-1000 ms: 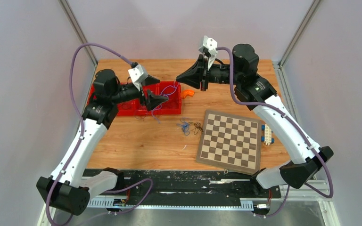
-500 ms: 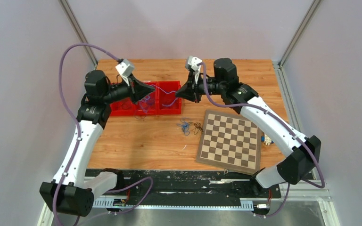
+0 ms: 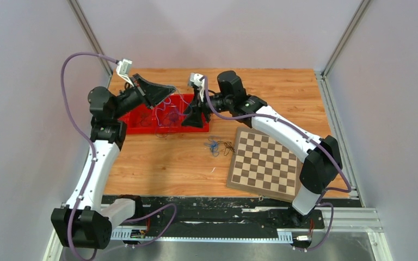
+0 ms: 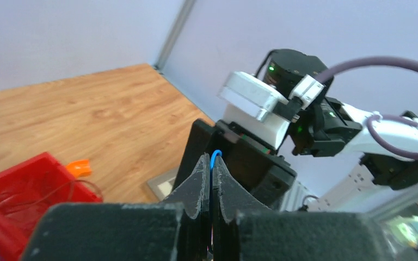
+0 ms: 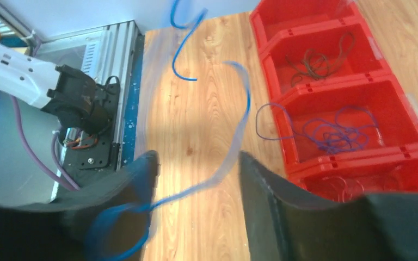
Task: Untangle the cables
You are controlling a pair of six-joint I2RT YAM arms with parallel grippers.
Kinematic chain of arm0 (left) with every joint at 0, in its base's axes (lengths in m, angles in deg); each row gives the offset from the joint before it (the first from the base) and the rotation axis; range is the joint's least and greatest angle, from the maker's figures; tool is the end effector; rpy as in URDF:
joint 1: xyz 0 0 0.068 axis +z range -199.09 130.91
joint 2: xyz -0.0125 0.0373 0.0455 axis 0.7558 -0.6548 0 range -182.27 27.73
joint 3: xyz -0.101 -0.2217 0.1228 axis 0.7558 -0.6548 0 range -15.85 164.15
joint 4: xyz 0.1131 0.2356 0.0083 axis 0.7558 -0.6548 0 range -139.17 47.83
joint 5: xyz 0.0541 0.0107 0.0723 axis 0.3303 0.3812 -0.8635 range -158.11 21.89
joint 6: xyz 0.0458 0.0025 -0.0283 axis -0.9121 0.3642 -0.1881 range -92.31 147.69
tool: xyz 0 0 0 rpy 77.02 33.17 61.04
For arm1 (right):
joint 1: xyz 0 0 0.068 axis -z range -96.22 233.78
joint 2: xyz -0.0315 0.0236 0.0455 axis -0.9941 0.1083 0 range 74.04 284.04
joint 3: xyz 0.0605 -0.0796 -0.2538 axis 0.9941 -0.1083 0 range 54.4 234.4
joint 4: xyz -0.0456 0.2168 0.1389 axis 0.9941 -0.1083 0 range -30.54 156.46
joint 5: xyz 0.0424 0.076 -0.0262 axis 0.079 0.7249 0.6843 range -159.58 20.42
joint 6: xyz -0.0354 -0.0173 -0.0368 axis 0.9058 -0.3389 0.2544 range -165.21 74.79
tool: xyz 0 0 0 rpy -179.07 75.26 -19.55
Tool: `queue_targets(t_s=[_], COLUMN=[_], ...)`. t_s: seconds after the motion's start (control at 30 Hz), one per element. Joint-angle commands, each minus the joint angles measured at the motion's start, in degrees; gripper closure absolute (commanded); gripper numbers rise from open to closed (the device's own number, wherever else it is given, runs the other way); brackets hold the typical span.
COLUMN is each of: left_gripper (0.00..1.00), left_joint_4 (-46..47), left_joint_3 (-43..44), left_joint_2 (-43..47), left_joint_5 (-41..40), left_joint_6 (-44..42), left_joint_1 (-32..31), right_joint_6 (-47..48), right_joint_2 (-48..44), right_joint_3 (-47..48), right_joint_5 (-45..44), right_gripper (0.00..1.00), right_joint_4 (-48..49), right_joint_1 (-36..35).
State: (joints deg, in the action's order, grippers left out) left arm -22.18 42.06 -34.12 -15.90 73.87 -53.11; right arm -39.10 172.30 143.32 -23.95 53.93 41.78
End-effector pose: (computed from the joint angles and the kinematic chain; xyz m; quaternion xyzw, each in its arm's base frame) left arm 0.2335 -0.0446 0.4158 0.1337 0.6304 -0.5440 0.5374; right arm 0.2812 0.2874 0.3574 -0.5096 0.6087 0.4647 0.3922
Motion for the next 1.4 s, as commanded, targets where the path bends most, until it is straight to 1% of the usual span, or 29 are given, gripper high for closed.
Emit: queue_targets(t_s=[0.0,0.03,0.07,0.1,0.13,0.17,0.2,0.23,0.27,0.33,0.37,0.4,0.43,0.5,0.6,0.7,0.77,0.9,0.97,1.0,1.03,1.07,1.1,1.13,1.17,1.23,1.37], left_gripper=[1.00,1.00,1.00,1.00,1.00,1.00,1.00,1.00,1.00,1.00,1.00,1.00,1.00,1.00,1.00,1.00,1.00,1.00,1.00,1.00,1.00,1.00,1.00,1.00,1.00,1.00,1.00], left_joint_4=[-9.2,-12.5,-17.5,-20.1,-24.5,-26.2,-28.9,-30.0,-31.8,-33.3,-33.7,-34.6,-35.3,-38.6,-46.2,-52.1,-55.1,-57.8,-60.4,-61.6,-64.5,-65.9,-68.3,-69.2,-70.0,-70.1,-71.2], left_joint_3=[3.3,3.8,4.3,4.3,4.6,4.9,5.7,6.2,7.3,8.4,9.0,9.3,10.2,12.4,15.8,20.2,21.8,24.8,27.8,30.7,32.4,36.0,37.7,40.7,41.9,45.5,53.3], left_joint_2=[3.8,4.7,5.0,5.4,5.3,4.5,3.8,2.1,1.4,-0.8,-2.4,-3.2,-5.3,-8.7,-14.2,-18.0,-20.0,-23.7,-27.8,-31.5,-33.4,-37.4,-39.2,-42.5,-43.8,-48.7,-54.9], left_joint_5=[-4.8,-7.2,-8.6,-11.8,-13.9,-16.9,-17.7,-18.9,-19.5,-23.2,-26.5,-27.8,-31.0,-35.9,-40.8,-48.4,-51.5,-54.2,-58.3,-61.6,-63.0,-64.9,-65.3,-65.3,-64.9,-63.1,-62.0], left_joint_6=[-7.6,-14.2,-17.1,-22.3,-24.4,-27.4,-28.7,-30.9,-32.2,-36.6,-39.4,-40.5,-42.3,-43.2,-42.4,-42.4,-42.9,-43.4,-43.3,-42.8,-42.0,-41.4,-40.7,-40.4,-39.8,-39.3,-39.1], left_joint_1=[5.8,7.6,8.5,10.3,11.4,13.6,14.9,17.3,18.2,19.7,20.4,20.8,21.7,22.9,25.2,26.6,26.8,26.6,26.2,25.9,25.9,26.0,26.0,25.9,25.9,25.7,23.3], right_joint_6=[-0.1,-0.3,-0.3,0.1,0.6,1.2,2.0,2.6,3.0,3.6,4.1,4.5,4.8,5.2,5.5,5.7,5.7,5.6,5.5,5.3,5.2,5.1,5.1,5.0,4.9,4.7,4.4], right_joint_2=[-2.4,-3.0,-3.6,-4.2,-4.8,-5.3,-5.8,-6.2,-6.5,-7.0,-7.1,-7.3,-7.5,-7.8,-8.3,-8.6,-8.6,-7.8,-7.3,-6.9,-6.6,-6.4,-6.1,-5.9,-5.7,-5.3,-5.2], right_joint_3=[-0.5,-1.2,-2.0,-2.7,-3.4,-4.1,-4.7,-5.2,-5.7,-6.6,-7.0,-7.5,-7.9,-8.6,-9.4,-9.9,-10.2,-10.1,-9.7,-9.5,-9.3,-9.1,-8.9,-8.7,-8.5,-8.3,-7.9], right_joint_5=[-0.1,-0.4,-0.8,-1.1,-1.4,-1.9,-2.6,-3.2,-3.7,-4.6,-5.2,-5.6,-6.0,-6.2,-6.3,-6.4,-6.3,-5.8,-5.5,-5.4,-5.2,-4.9,-4.8,-4.7,-4.7,-4.7,-4.9], right_gripper=[0.32,0.26,0.20,0.17,0.13,0.10,0.08,0.06,0.04,0.01,0.00,0.00,0.00,0.00,0.00,0.00,0.00,0.00,0.00,0.00,0.00,0.00,0.00,0.00,0.00,0.00,0.00], right_joint_4=[1.4,0.9,0.5,0.0,-0.4,-0.9,-1.4,-1.9,-2.2,-2.7,-2.9,-3.2,-3.4,-3.8,-4.1,-4.3,-4.5,-4.9,-5.1,-5.2,-5.3,-5.5,-5.6,-5.8,-5.9,-6.1,-7.0], right_joint_1=[3.8,4.8,5.9,6.8,7.5,8.2,8.7,9.2,9.6,10.5,10.9,11.2,11.6,12.5,13.6,14.4,14.8,15.7,16.1,16.3,16.5,16.7,16.8,17.0,17.1,17.2,17.7])
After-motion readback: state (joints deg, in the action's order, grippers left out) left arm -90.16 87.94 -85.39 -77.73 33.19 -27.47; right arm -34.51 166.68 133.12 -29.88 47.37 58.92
